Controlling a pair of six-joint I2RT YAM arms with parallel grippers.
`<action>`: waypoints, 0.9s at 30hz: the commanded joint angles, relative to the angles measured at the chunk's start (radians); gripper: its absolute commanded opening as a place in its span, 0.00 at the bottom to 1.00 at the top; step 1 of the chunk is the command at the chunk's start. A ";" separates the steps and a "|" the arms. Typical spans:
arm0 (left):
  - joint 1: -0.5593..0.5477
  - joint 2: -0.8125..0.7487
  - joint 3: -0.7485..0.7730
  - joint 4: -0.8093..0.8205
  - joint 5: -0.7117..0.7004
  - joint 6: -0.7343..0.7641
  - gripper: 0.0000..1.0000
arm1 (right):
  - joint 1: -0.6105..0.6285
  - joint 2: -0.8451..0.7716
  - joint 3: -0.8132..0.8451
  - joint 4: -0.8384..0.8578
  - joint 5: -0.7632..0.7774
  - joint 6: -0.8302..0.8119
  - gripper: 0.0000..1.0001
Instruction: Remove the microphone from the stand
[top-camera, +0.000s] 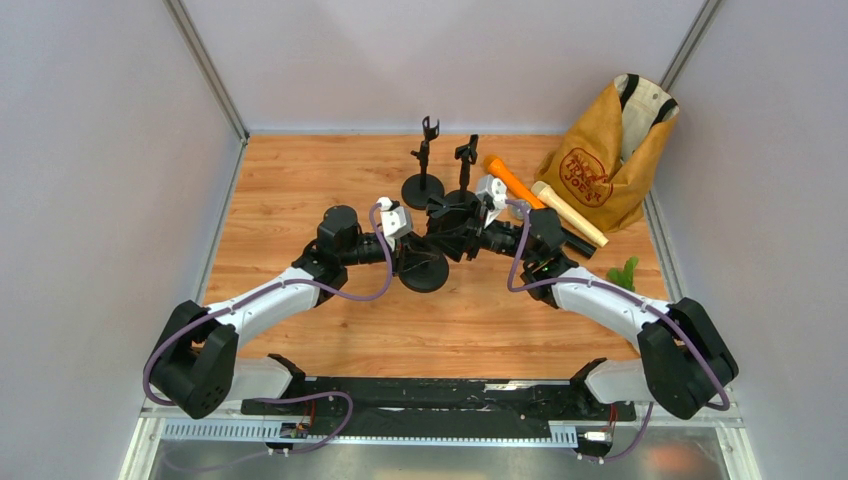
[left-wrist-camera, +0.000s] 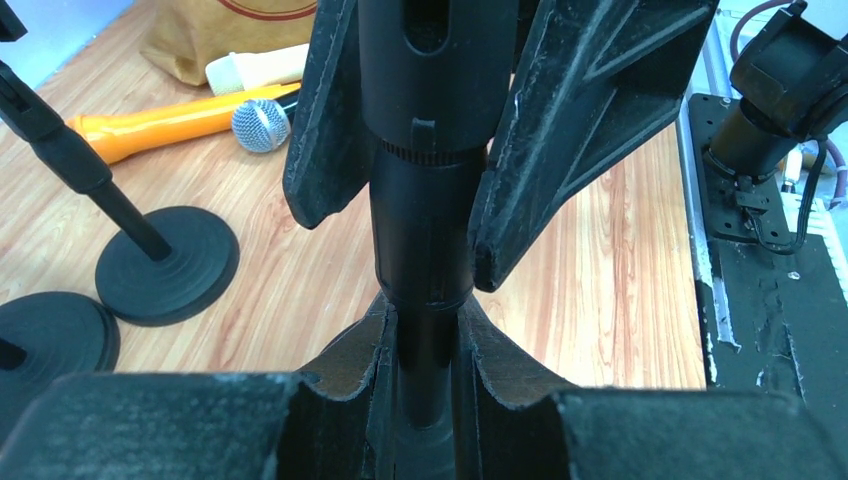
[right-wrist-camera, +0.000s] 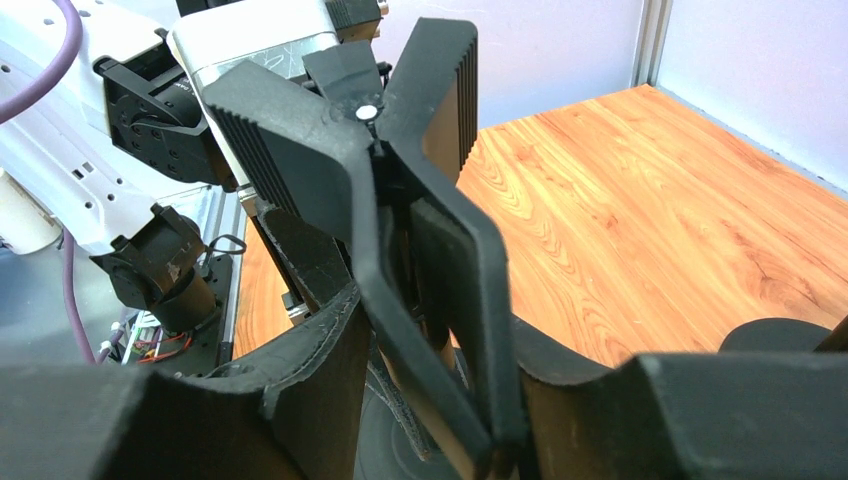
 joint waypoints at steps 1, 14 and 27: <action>-0.006 -0.030 0.015 0.105 0.031 -0.008 0.00 | 0.006 0.016 0.008 0.027 -0.017 -0.007 0.43; -0.006 -0.034 0.032 0.070 0.031 0.007 0.34 | -0.011 -0.023 0.004 0.028 -0.001 -0.059 0.00; -0.006 -0.038 0.058 -0.002 0.075 0.036 0.74 | -0.219 -0.156 0.166 -0.337 -0.176 -0.244 0.00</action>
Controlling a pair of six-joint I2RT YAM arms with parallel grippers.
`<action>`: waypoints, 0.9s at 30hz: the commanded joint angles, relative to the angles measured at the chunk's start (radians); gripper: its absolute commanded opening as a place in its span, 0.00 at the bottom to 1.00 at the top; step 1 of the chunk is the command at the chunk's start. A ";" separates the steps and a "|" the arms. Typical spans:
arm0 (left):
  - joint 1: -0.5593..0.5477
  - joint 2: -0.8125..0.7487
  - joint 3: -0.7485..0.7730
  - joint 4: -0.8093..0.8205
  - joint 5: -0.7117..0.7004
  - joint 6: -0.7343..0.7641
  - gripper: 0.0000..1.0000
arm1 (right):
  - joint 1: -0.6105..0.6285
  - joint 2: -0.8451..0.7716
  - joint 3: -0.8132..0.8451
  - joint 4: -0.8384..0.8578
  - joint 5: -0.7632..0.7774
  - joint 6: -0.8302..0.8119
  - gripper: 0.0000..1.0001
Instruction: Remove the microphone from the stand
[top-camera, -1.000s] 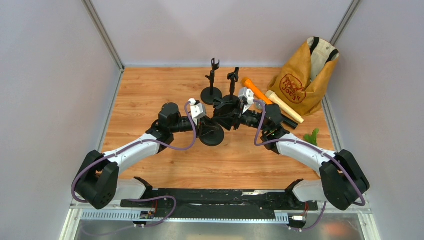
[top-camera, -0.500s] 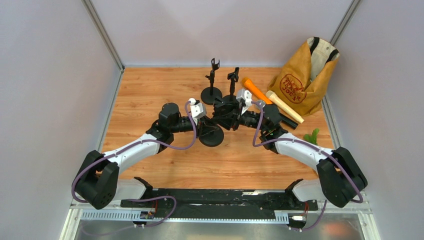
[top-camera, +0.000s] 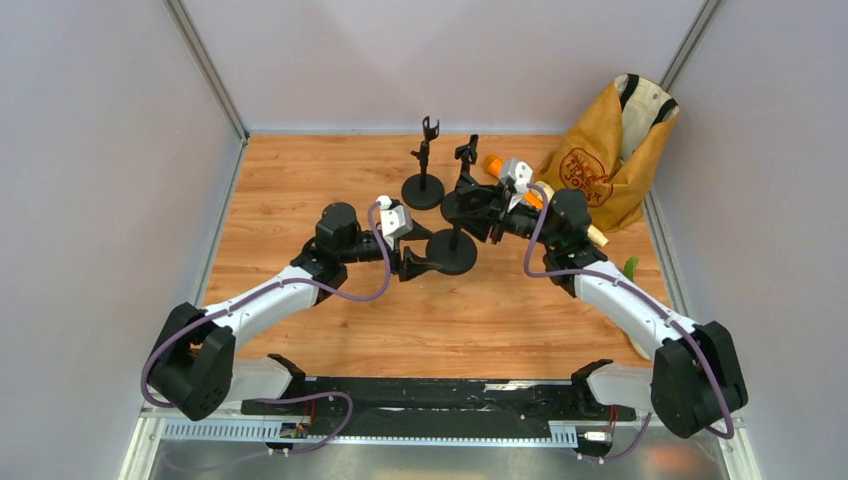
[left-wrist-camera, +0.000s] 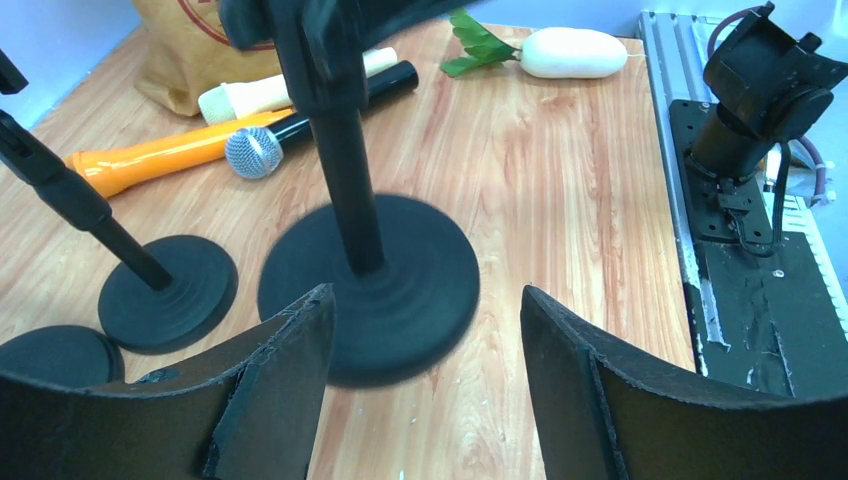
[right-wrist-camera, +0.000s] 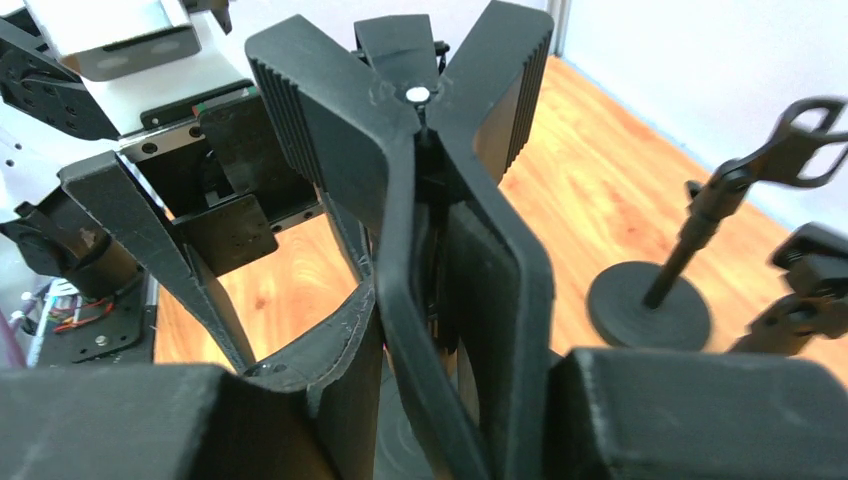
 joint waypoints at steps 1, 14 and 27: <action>-0.006 -0.033 0.034 0.006 0.040 0.026 0.74 | -0.095 -0.069 0.108 -0.095 -0.124 -0.135 0.00; -0.006 -0.023 0.026 0.022 0.057 0.029 0.76 | -0.335 -0.155 -0.003 -0.261 -0.181 -0.484 0.00; -0.006 -0.022 0.022 0.029 0.060 0.029 0.77 | -0.522 -0.029 -0.079 -0.212 -0.319 -0.563 0.00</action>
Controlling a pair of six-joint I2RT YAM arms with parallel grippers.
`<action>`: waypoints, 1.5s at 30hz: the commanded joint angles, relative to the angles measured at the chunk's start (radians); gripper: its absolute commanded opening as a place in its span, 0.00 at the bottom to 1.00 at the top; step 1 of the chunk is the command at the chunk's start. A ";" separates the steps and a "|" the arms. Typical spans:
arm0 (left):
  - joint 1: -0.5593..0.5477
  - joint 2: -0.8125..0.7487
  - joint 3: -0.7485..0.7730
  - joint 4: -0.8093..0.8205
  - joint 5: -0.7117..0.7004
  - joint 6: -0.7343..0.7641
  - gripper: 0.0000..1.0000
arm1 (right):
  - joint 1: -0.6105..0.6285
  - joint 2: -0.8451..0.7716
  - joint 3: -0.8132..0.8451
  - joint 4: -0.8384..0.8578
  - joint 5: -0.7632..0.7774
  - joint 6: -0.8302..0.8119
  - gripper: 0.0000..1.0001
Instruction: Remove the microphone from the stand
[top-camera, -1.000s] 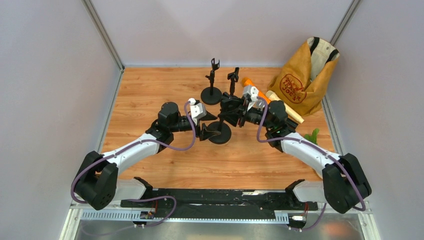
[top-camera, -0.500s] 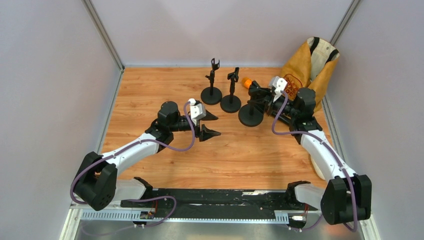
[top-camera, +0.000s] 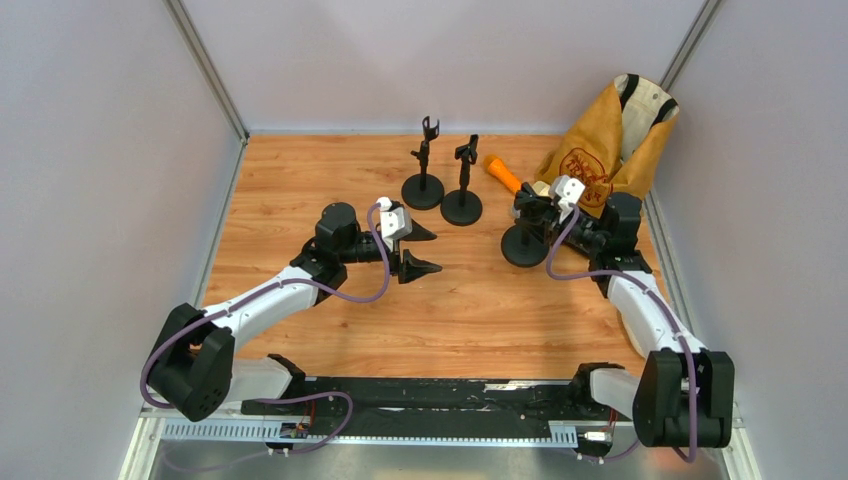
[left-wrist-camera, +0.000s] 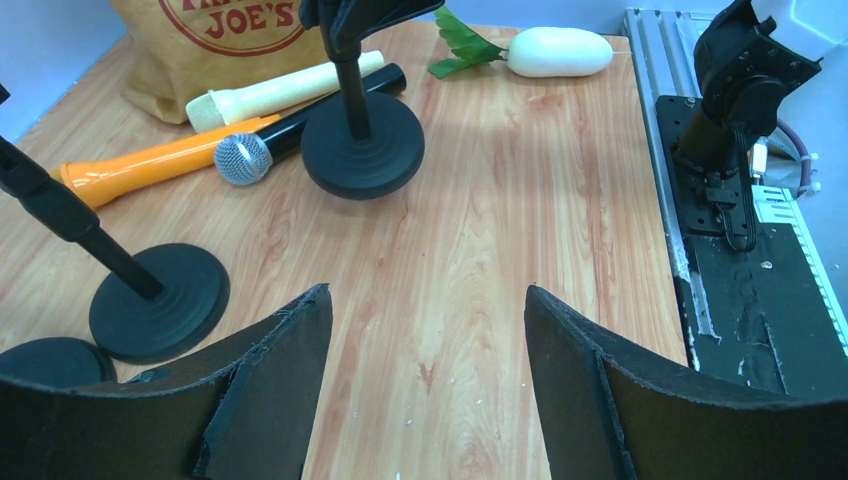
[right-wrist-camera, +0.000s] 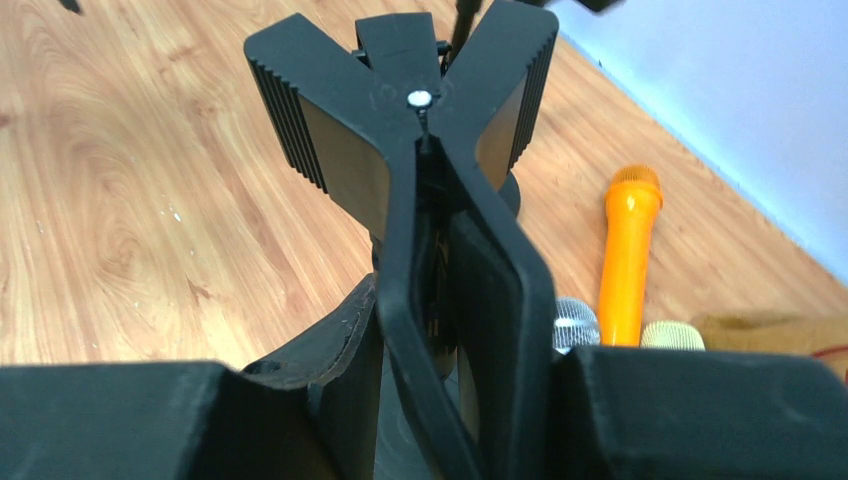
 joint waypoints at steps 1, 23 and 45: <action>-0.006 -0.016 0.022 0.034 0.027 0.018 0.77 | -0.069 0.055 0.008 0.119 -0.126 -0.040 0.00; -0.006 -0.007 0.021 0.036 0.025 0.022 0.79 | -0.096 0.230 0.001 0.246 -0.116 -0.074 0.00; 0.000 -0.102 0.252 -0.512 -0.099 0.341 0.80 | -0.299 0.048 0.224 -0.716 -0.134 -0.655 1.00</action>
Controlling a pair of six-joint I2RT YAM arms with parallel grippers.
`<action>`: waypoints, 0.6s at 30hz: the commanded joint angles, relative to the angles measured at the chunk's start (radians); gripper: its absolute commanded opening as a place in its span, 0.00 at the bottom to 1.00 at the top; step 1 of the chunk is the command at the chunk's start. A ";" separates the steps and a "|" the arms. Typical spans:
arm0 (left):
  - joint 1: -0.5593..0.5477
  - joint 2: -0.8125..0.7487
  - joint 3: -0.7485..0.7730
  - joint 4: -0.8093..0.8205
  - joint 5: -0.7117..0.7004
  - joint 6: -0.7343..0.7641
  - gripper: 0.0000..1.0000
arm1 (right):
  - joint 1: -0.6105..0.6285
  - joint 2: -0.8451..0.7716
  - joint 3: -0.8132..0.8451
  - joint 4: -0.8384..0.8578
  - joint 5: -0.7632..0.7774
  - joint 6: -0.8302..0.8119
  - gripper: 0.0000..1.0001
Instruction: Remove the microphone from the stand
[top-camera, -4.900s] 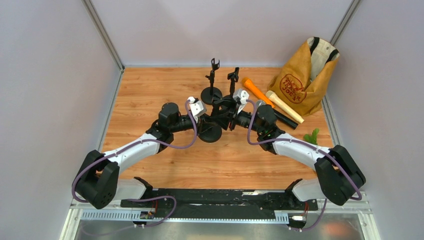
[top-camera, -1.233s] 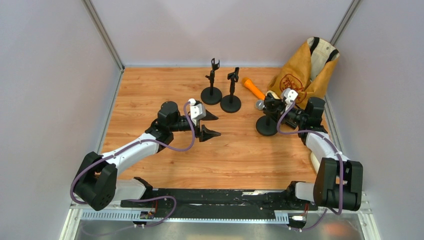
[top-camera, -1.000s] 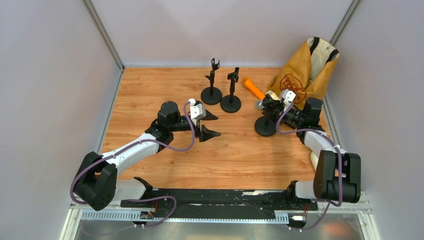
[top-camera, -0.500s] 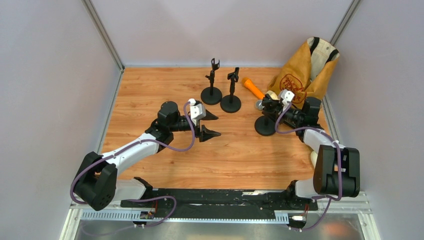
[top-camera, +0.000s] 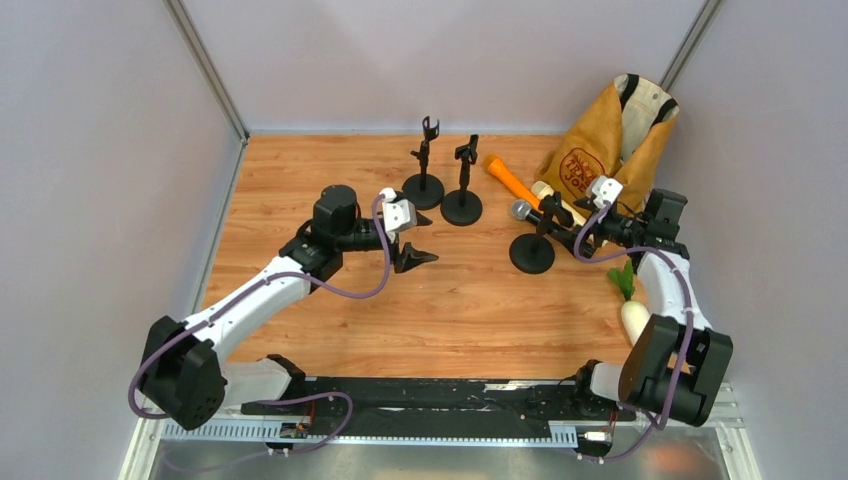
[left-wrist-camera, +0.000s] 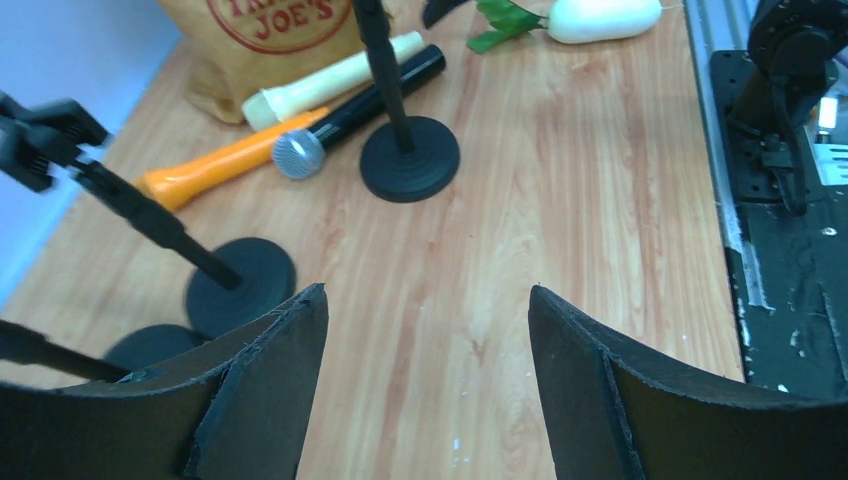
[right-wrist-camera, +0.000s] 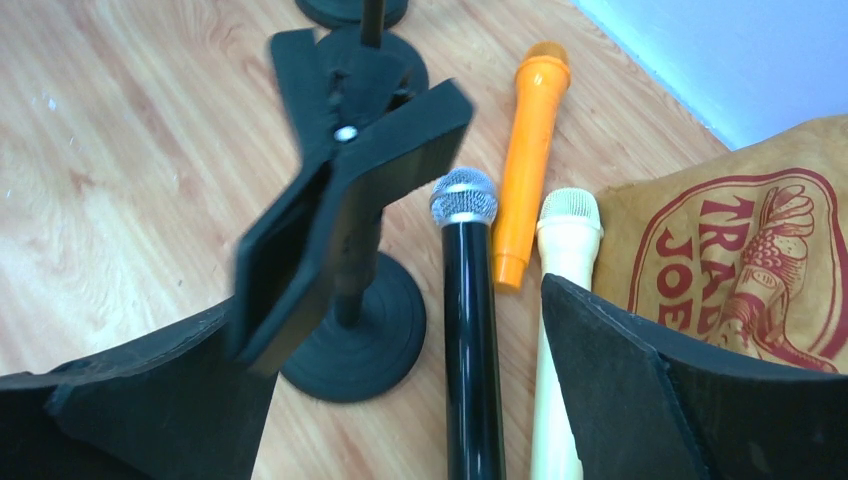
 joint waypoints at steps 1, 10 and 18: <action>0.004 -0.078 0.157 -0.313 -0.092 0.189 0.80 | -0.006 -0.113 0.096 -0.441 0.029 -0.290 1.00; 0.422 -0.203 0.310 -0.461 -0.015 0.063 0.81 | -0.008 -0.499 0.165 -0.480 0.263 0.049 1.00; 0.757 -0.284 0.276 -0.462 -0.090 -0.155 0.81 | -0.008 -0.607 0.319 -0.251 0.590 0.566 1.00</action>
